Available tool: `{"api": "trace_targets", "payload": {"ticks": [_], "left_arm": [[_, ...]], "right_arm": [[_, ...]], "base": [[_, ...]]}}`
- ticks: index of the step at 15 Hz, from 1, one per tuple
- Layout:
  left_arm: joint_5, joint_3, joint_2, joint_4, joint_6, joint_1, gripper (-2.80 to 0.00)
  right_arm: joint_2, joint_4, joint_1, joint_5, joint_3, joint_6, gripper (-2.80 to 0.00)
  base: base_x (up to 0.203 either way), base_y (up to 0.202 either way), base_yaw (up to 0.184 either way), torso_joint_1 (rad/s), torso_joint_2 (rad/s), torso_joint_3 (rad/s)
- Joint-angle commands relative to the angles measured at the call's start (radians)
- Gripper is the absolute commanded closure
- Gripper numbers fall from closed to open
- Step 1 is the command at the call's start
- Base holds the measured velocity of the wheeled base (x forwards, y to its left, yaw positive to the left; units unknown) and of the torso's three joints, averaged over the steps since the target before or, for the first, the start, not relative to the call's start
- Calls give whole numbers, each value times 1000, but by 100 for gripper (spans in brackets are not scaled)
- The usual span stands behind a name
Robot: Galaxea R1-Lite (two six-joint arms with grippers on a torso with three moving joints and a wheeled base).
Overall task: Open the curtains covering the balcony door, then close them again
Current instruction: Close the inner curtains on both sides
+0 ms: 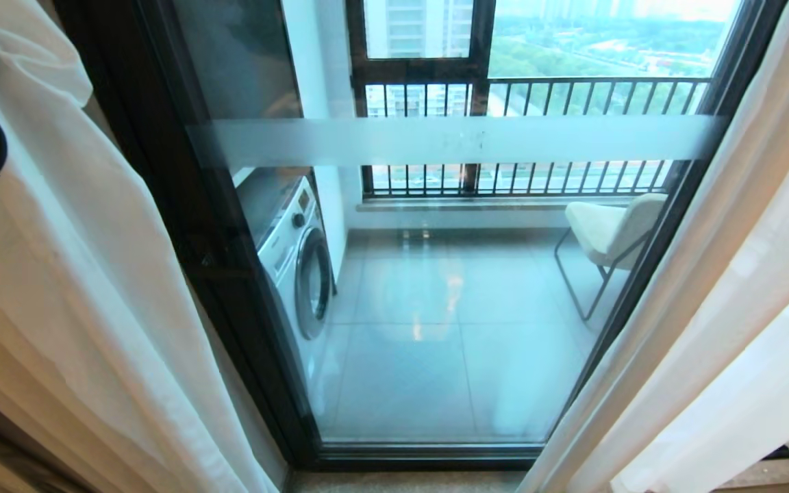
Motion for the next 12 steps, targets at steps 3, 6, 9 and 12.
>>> {"api": "trace_targets", "payload": {"ticks": [3,6,9,12], "left_arm": [[0,3,0,-3,-1,-5,0],[0,3,3,-5,-1,-7,0],[0,0,4,-5,-1,-7,0],[-5,2,5,-8,-1,-10,0]], "right_arm": [[-1,-1,-1,1,0,0,0],[-2,-1,-1,1,0,0,0],[-3,-1,-1,1,0,0,0],[-3,-1,-1,1,0,0,0]], "base": [[0,-189,0,1,3,4],[0,-188,3,1,2,2],[0,-189,2,2,1,3],[0,-190,3,2,3,1]]}}
